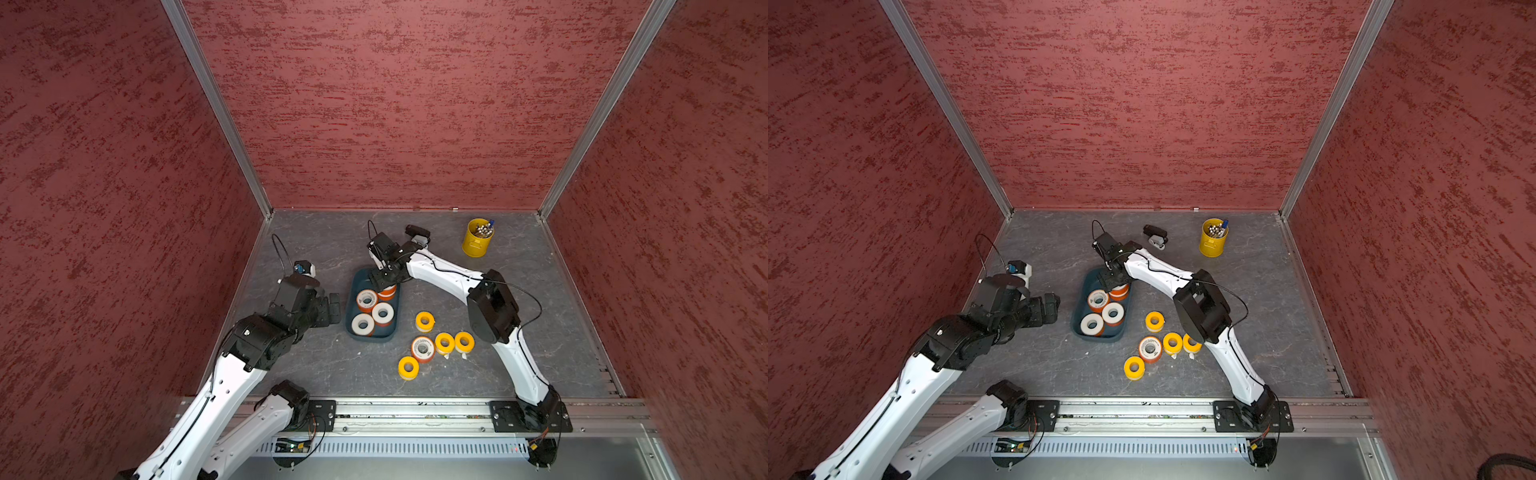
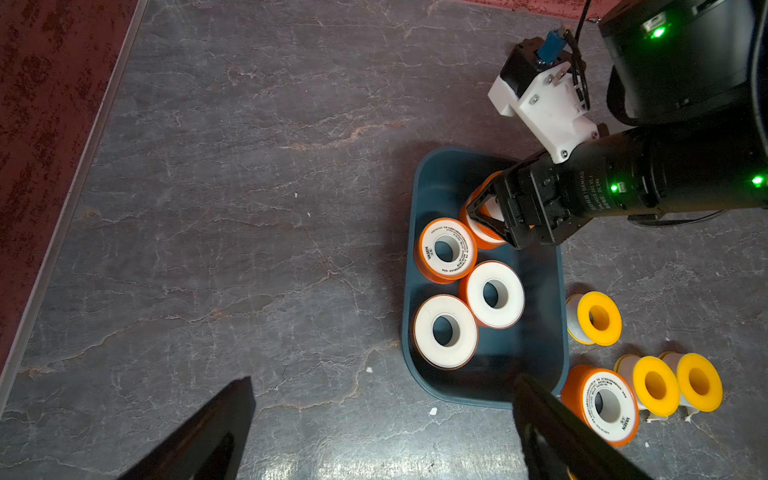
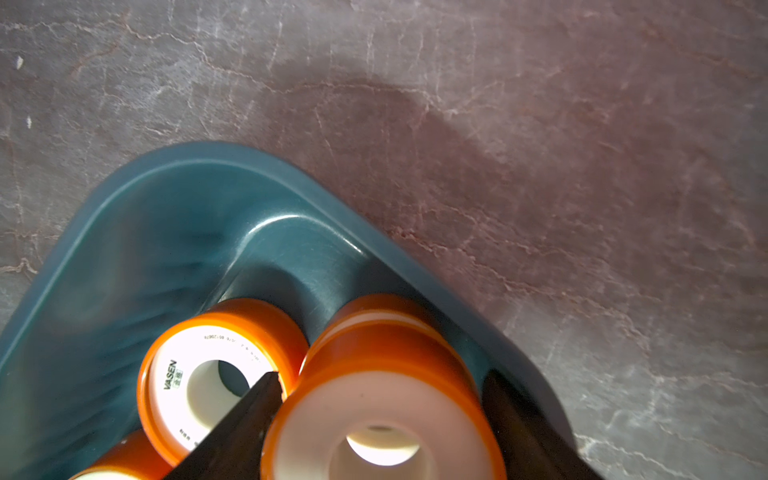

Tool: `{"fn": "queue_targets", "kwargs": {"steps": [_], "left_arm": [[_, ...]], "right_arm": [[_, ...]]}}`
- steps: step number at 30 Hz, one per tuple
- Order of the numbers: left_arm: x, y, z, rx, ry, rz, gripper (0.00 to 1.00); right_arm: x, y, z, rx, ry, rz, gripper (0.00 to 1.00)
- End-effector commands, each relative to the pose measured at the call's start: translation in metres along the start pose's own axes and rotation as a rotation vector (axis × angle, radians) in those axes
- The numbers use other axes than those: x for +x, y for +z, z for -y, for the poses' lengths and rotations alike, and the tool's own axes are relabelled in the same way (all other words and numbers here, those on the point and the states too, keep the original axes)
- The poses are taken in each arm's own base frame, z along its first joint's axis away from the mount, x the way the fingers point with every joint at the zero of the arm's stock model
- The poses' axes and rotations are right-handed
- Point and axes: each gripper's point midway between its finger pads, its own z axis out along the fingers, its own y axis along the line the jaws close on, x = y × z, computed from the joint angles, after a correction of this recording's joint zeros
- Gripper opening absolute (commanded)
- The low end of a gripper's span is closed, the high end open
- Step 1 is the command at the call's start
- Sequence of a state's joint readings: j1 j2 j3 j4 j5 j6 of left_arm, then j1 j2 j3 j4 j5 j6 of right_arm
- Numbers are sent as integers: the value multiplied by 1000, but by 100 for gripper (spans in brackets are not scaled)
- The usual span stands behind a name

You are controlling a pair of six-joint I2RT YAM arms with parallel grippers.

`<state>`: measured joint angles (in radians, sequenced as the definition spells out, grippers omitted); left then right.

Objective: Put the sealing tape into the storage box
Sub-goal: Place the sealing tape in the storage box.

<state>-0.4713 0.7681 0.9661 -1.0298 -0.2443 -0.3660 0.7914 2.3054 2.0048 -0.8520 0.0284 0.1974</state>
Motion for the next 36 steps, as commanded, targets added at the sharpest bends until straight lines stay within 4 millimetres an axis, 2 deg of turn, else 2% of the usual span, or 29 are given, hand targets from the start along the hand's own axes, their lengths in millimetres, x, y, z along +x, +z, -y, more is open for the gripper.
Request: {"fn": "queue_targets", "kwargs": {"steps": [1,13,18,22,29,35,36], "left_arm": [[-2,1,-2,-9,-4,8,100],[-2,1,-2,-8,-5,10,100],[-2,0,-3,-8,-8,16,100],[-3,-2,-3,-9,-11,24,100],[-5,-6,-8,-23,-18,43,100],[-4,-5,-14,-57,-32,42,100],[-5,-4,-14,-57,-33,42,100]], "right_arm": [[-5,-5,-1,19,-20,13,76],[-6,-9,0,26,-26,16,84],[-10,-21,-4,7,-27,36,85],[-17,-41,-7,-9,-26,83,84],[-24,-90,-6,-36,-4,208,85],[-12,-134,7,-30,17,376,84],[-5,-138,12,-22,16,388,84]]}}
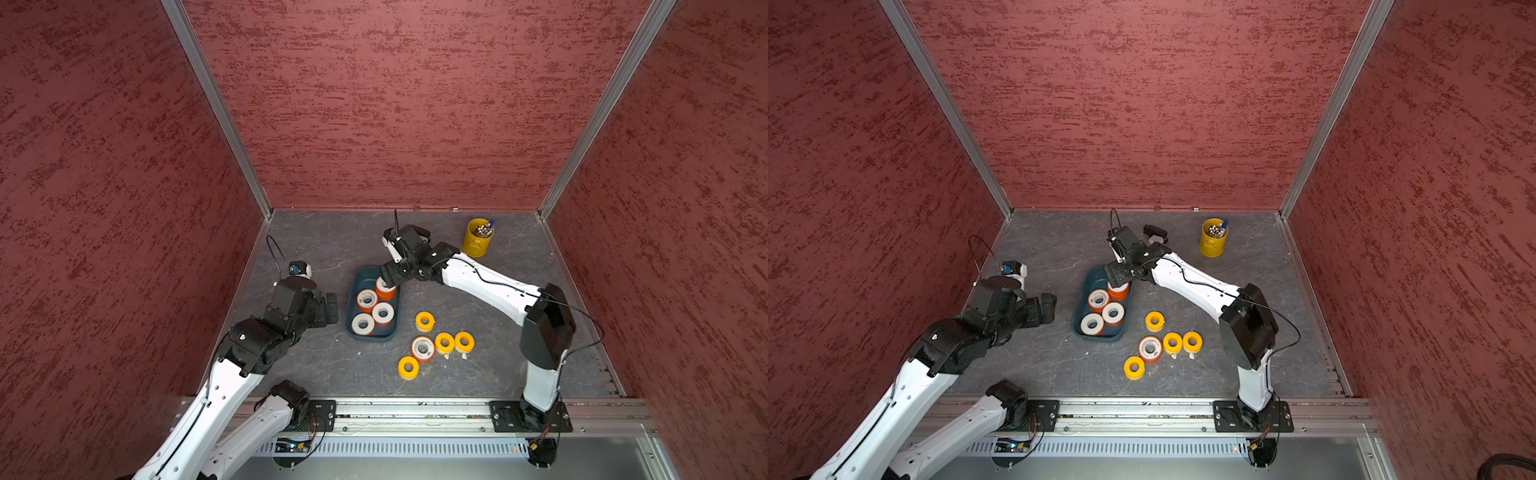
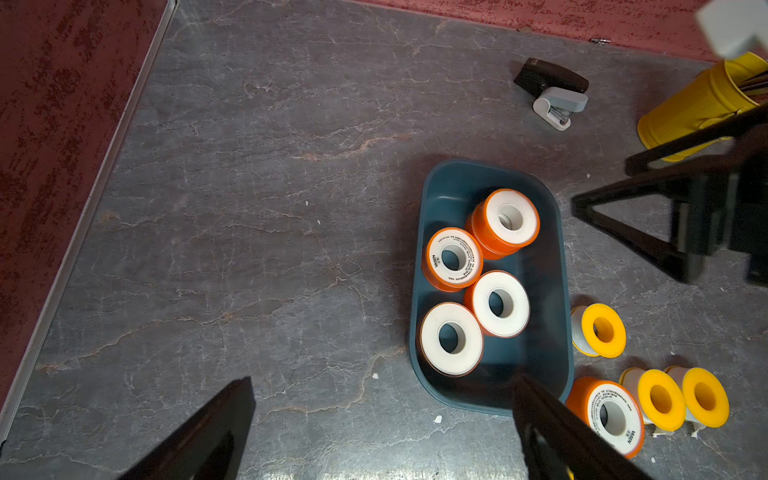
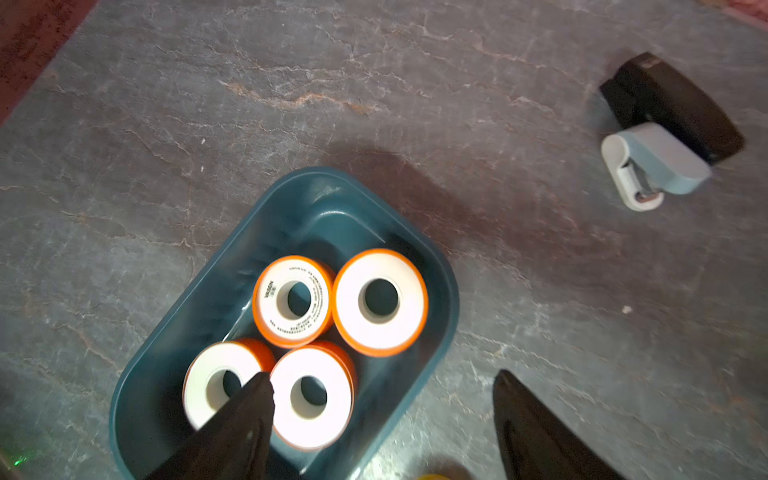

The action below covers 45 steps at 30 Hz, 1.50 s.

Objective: Put the sealing tape into the storage box
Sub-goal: Place the sealing tape in the storage box, then pick up the sealing tape at the center of the board.

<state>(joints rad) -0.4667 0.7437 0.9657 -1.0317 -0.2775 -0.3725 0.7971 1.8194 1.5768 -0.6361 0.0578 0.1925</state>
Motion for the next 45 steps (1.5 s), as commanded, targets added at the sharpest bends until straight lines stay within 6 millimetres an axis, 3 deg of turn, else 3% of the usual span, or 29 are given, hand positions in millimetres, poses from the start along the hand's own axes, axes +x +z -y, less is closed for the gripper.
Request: {"fn": "queue_targets", "kwargs": {"steps": [1,9,16,24,31,39,41,45], "left_arm": [[-1,1,-7,-35,-17,5,100],[-1,3,-5,-26,-20,0,100],[0,5,-2,-10,-15,-9,100],[2,8,2,5,-7,-25,100],[3,8,13,62,13,-37,100],[11,6,44,151,111,-89,100],[13,10,57,167,129,-124,99],[28,26,108,228,238,-186,97]], "right_arm": [[-8,-17,8,30,10,129,84],[55,-52,46,136,37,181,85],[121,-67,84,253,86,185,85],[178,-83,107,293,160,201,86],[182,-91,109,266,190,302,84],[182,-94,115,297,214,313,84],[182,-95,116,299,220,321,84],[182,-98,116,292,221,334,85]]}}
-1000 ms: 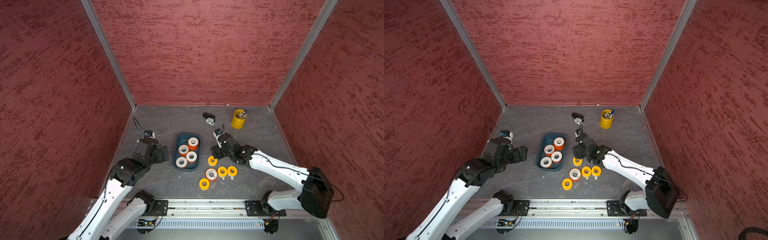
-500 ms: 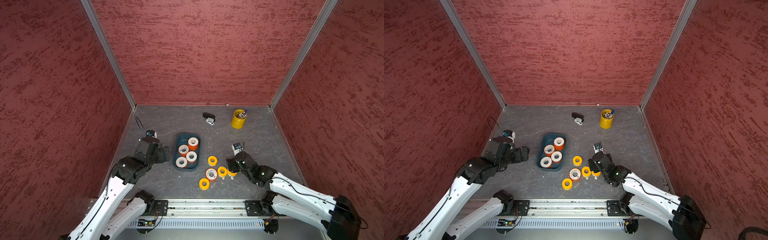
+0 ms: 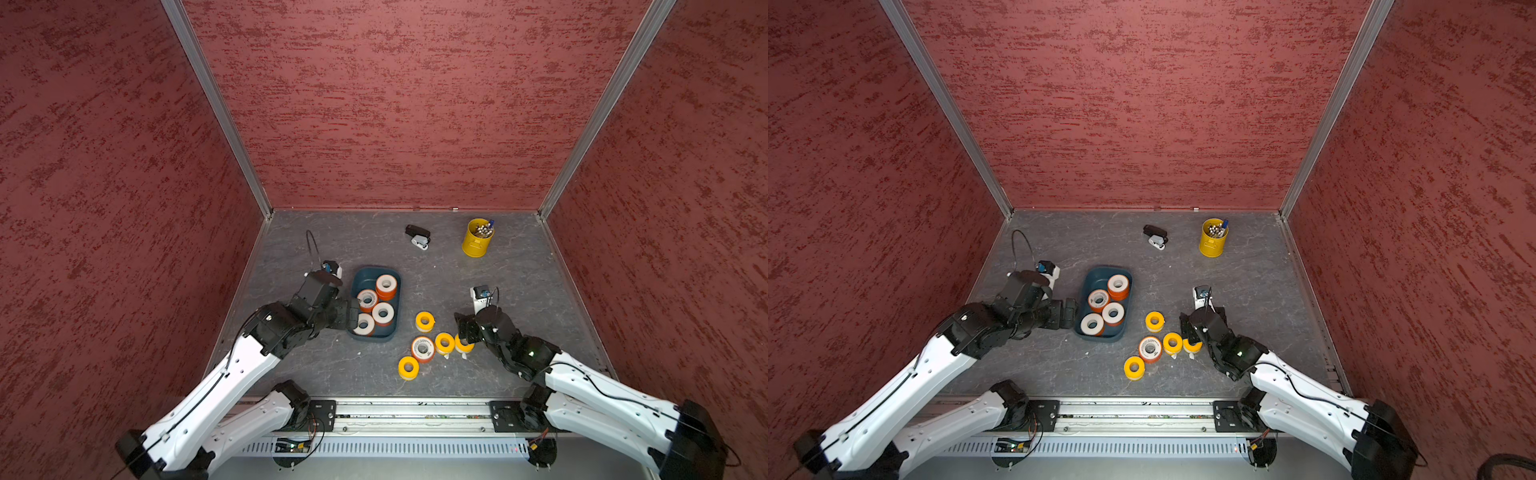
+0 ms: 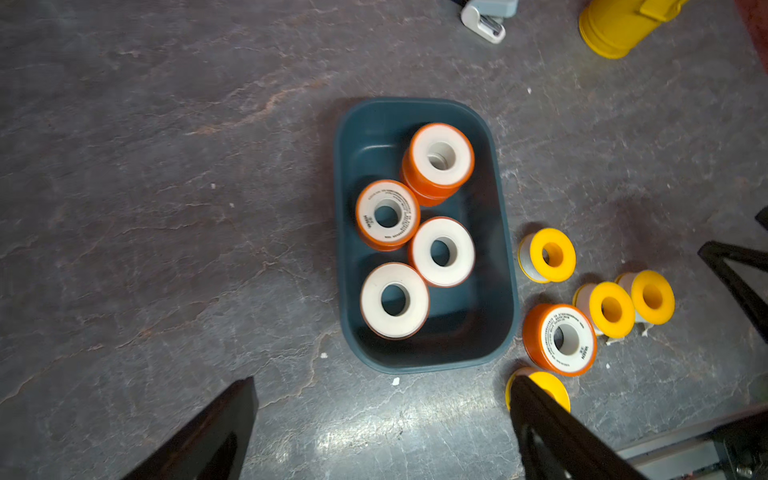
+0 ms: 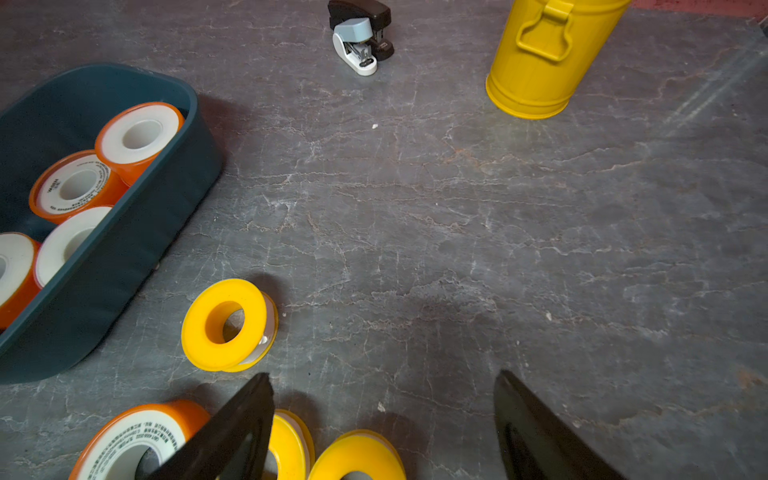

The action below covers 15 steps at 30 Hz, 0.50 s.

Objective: Put the sealing tape into the storage box
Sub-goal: Pick up the sealing tape at the center of the board.

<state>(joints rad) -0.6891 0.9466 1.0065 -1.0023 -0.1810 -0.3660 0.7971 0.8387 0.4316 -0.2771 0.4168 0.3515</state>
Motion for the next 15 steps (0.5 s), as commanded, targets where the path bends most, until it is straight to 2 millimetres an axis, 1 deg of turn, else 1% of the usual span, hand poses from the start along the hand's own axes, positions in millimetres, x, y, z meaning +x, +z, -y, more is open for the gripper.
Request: {"fn": "queue_targets", "kwargs": {"steps": [1,2,4,6,9,12,15], "left_arm": [[-9,18,44,51,74,-18,97],[-9,24,56,56,103,-30,97],[-6,40,88,79,158,-65,97],[-3,55,113,114,163,-106,96],[9,81,150,172,197,-177,96],[24,103,179,211,229,-244,96],[40,121,197,213,261,-306,96]], "right_arm": [[-6,-1,2,12,22,39,85],[-6,-1,2,12,22,37,85],[-6,-2,2,10,23,38,84],[-6,-2,2,11,23,39,85],[-6,-3,2,9,25,40,84],[-6,-3,3,8,26,42,85],[-5,-3,3,9,26,42,85]]}}
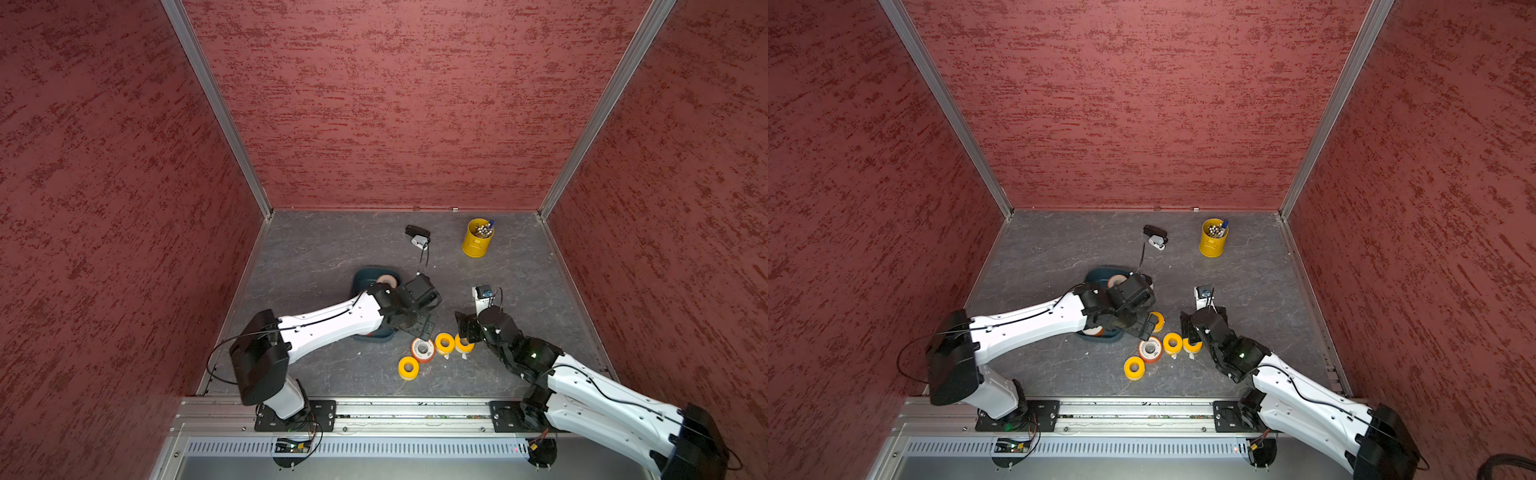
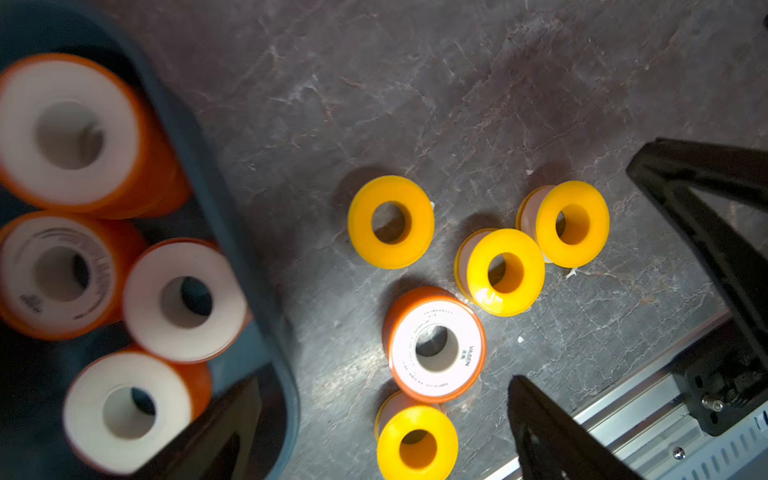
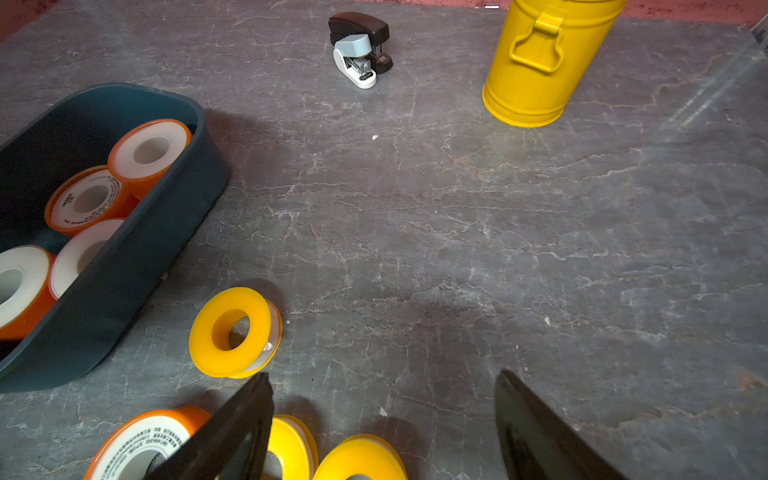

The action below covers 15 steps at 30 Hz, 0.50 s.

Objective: Put the sealing tape into the storage box
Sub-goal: Pick up the sealing tape at the center of the board.

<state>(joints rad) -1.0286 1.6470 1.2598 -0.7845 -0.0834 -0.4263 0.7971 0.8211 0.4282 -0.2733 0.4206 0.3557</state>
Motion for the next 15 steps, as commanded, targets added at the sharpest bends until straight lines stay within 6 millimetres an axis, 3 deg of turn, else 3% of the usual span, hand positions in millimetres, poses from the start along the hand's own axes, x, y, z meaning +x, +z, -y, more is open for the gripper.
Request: {"fn": "queue_targets", "kwargs": {"steps": [1,5,15], "left_arm": [[-3,16,28,65,12,-30,96],[6,34,32,53,20,-78,98],[30,56,34,31,45,-153,100]], "right_arm": [[-3,-1,2,10,14,26,85],[-3,0,2,10,14,27,86],[-2,2,1,12,8,18,86]]}}
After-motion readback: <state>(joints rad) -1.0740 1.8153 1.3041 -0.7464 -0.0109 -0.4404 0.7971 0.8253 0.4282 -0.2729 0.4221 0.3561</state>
